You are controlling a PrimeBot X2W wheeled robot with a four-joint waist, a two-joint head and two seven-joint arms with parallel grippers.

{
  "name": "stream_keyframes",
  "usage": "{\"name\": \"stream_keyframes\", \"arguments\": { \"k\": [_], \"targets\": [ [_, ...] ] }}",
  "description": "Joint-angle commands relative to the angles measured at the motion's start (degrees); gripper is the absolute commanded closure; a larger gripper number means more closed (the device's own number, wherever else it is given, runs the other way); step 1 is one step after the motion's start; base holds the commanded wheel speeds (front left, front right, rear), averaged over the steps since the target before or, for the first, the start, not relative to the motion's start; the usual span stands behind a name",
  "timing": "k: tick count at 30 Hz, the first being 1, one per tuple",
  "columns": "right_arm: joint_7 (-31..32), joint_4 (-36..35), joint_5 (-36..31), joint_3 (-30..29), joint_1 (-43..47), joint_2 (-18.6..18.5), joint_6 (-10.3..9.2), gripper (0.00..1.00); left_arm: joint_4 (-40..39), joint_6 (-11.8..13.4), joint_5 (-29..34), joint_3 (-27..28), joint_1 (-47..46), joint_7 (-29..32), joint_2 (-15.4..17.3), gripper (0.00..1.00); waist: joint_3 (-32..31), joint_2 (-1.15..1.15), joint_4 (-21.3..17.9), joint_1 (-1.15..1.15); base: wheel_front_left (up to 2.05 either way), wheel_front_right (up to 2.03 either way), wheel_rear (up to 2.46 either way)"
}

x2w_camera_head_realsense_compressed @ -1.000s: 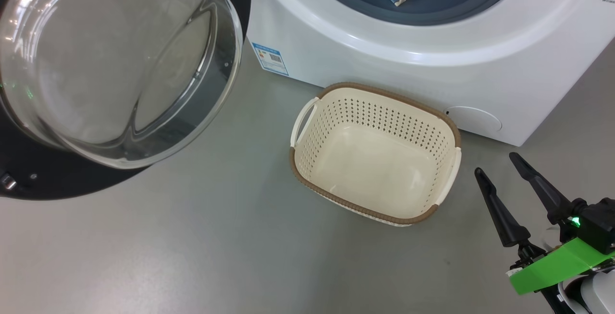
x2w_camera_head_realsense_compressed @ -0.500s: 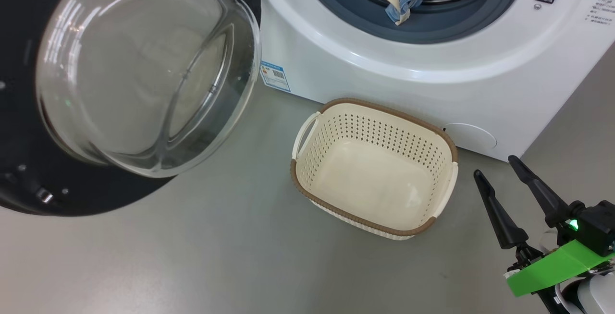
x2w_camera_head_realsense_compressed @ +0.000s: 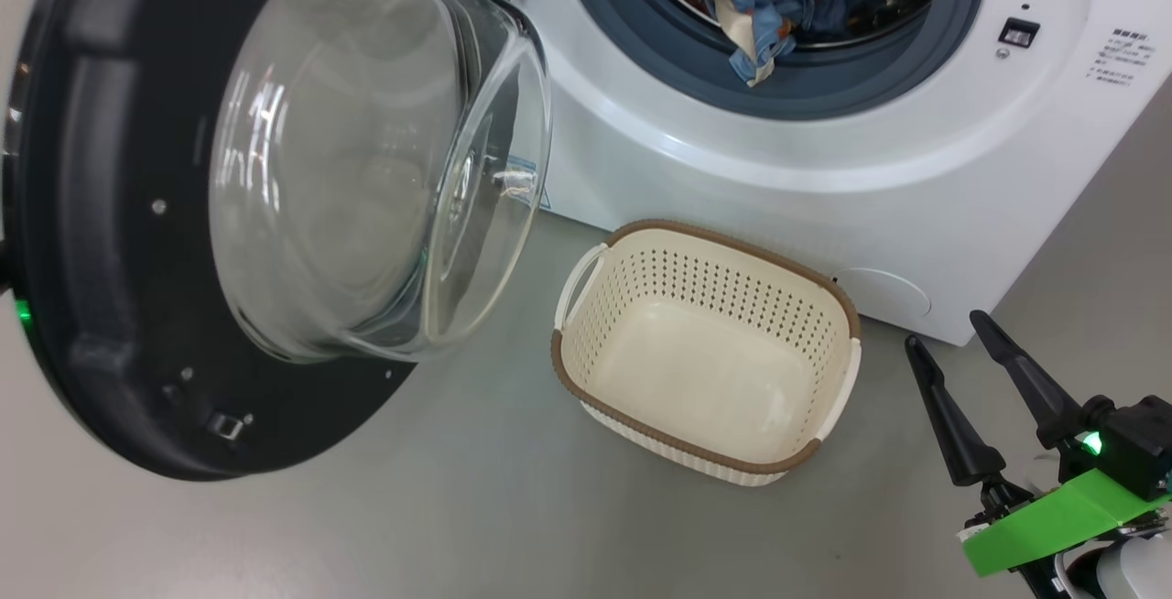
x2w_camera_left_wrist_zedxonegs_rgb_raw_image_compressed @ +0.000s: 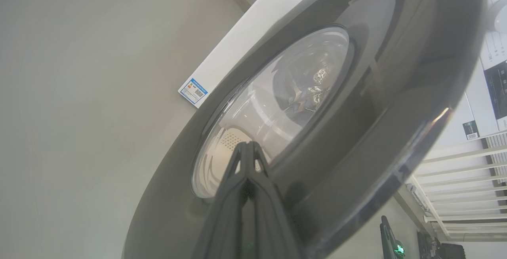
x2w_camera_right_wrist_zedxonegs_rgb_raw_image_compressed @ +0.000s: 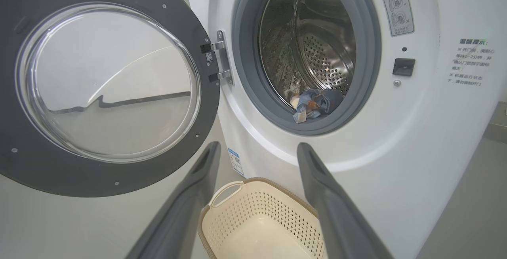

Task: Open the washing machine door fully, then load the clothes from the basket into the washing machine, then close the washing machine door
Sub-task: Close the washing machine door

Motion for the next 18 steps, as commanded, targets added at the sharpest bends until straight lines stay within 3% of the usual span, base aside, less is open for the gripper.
{"name": "stream_keyframes", "arguments": {
  "k": [1, 9, 18],
  "targets": [
    [-0.4, -1.1, 0.1, 0.4, 0.6, -0.7, 0.31, 0.00, -2.6, -0.4, -0.6, 1.7, -0.4, 1.0, 3.8, 1.00, -0.7, 0.00, -0.3, 0.00, 0.00, 0.00, 0.00],
    [-0.4, -1.0, -0.2, -0.6, 1.4, 0.4, 0.31, 0.00, -9.8, -0.4, -2.1, -1.2, 0.4, 3.5, 2.9, 1.00, -2.3, 0.00, -2.2, 0.00, 0.00, 0.00, 0.00],
    [-0.4, -1.1, -0.6, -2.2, 2.0, 1.6, 0.31, 0.00, -15.2, -0.4, -2.0, -5.1, -0.1, 3.6, 0.8, 1.00, -3.1, 0.00, -7.0, 0.00, 0.00, 0.00, 0.00]
  ]
}}
